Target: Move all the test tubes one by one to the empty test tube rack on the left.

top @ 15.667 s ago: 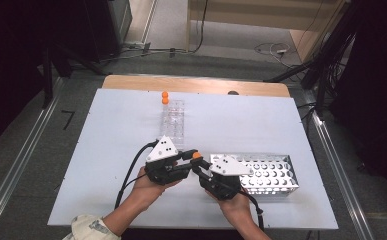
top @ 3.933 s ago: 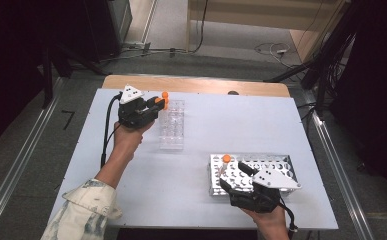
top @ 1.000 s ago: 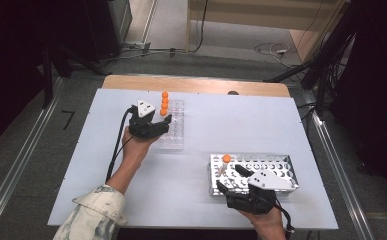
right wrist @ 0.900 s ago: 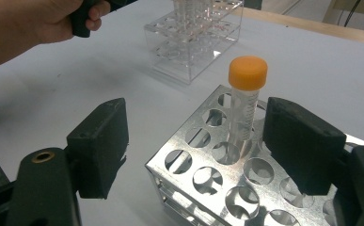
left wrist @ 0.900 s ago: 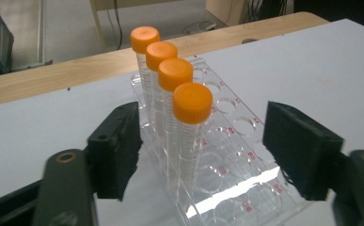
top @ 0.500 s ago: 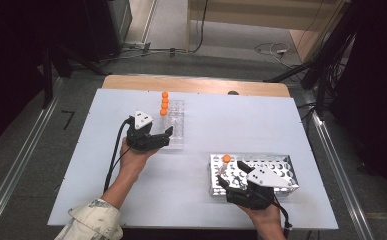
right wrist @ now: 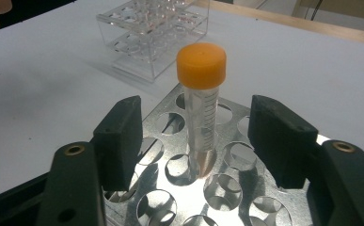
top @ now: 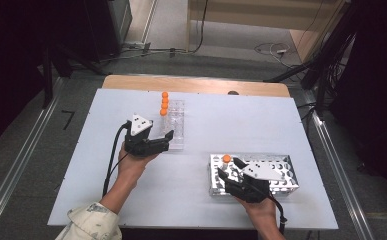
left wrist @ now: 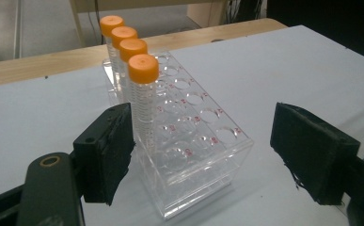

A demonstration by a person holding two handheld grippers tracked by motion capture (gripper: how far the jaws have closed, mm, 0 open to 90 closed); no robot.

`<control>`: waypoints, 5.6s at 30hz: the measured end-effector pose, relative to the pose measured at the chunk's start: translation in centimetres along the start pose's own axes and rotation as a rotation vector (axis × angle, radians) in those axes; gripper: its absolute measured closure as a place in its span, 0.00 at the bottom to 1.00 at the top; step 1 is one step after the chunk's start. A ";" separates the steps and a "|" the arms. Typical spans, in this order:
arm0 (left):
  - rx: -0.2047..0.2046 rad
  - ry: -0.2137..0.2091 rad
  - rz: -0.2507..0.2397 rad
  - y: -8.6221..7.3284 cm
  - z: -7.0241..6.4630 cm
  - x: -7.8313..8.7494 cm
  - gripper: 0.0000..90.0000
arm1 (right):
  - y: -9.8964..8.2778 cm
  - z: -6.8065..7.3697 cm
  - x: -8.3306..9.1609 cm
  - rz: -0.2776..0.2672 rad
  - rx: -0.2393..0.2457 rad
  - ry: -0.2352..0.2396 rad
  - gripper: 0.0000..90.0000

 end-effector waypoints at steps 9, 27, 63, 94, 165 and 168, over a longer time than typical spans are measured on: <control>-0.013 -0.028 0.005 -0.2 -1.0 0.2 0.26 | -0.2 -0.1 -0.6 0.002 -0.004 -0.006 0.59; -0.041 -0.037 0.018 -0.7 -2.1 0.5 0.26 | -0.3 0.0 -1.0 0.024 0.004 -0.046 0.78; -0.060 -0.121 -0.032 0.5 -4.3 2.7 0.26 | 4.2 0.3 2.7 -0.127 -0.010 0.003 0.80; -0.078 -0.273 -0.085 1.9 -7.3 5.5 0.24 | 5.0 3.9 -1.5 -0.069 0.035 0.119 0.80; -0.123 -0.329 -0.059 0.5 -8.4 4.7 0.79 | 5.0 5.8 -2.6 -0.022 0.072 0.226 0.35; -0.111 -0.322 -0.065 0.7 -8.0 4.7 0.79 | 5.1 5.7 -2.4 -0.016 0.070 0.227 0.29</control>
Point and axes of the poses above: each handheld gripper's, and its own axes: x roughly backward along the jaws, y roughly out of its top, z roughly to its left, the point moved 5 cm from there along -x, roughly forward along the jaws, and after that the axes turned 4 degrees about y, right-handed, at the moved point
